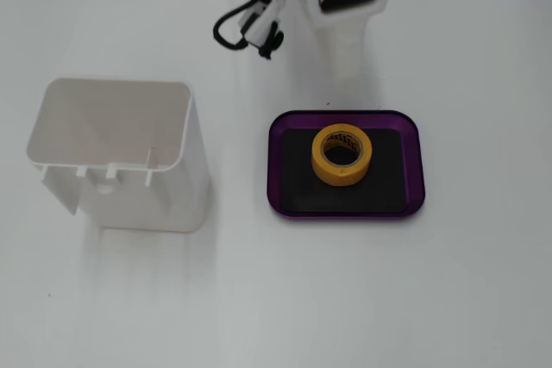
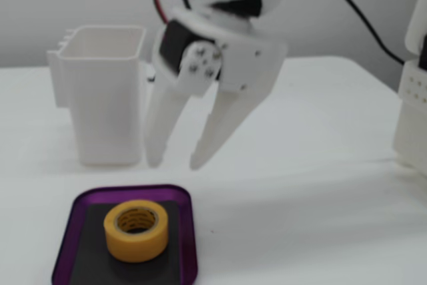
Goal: Pick up the yellow tape and place it in the box.
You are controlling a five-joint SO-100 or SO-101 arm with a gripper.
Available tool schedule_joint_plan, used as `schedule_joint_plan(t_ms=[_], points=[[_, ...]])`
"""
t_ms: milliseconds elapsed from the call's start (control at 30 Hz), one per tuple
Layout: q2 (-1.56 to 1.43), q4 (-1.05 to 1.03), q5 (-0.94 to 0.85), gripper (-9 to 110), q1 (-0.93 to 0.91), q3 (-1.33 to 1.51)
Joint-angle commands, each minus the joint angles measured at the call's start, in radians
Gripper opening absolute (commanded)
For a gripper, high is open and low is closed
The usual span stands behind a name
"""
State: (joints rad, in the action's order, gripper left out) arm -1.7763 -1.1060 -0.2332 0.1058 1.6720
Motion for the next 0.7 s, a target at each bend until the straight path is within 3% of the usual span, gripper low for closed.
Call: schedule_joint_plan(t_ms=[0, 133, 433, 667], points=[[-0.249, -0.141, 0.009, 11, 0.000, -0.071], [-0.503, -0.195, 0.055, 11, -0.017, -0.011], [-0.974, -0.187, 0.124, 11, -0.017, 0.476], [-1.233, -0.035, 0.126, 11, -0.018, 0.876]])
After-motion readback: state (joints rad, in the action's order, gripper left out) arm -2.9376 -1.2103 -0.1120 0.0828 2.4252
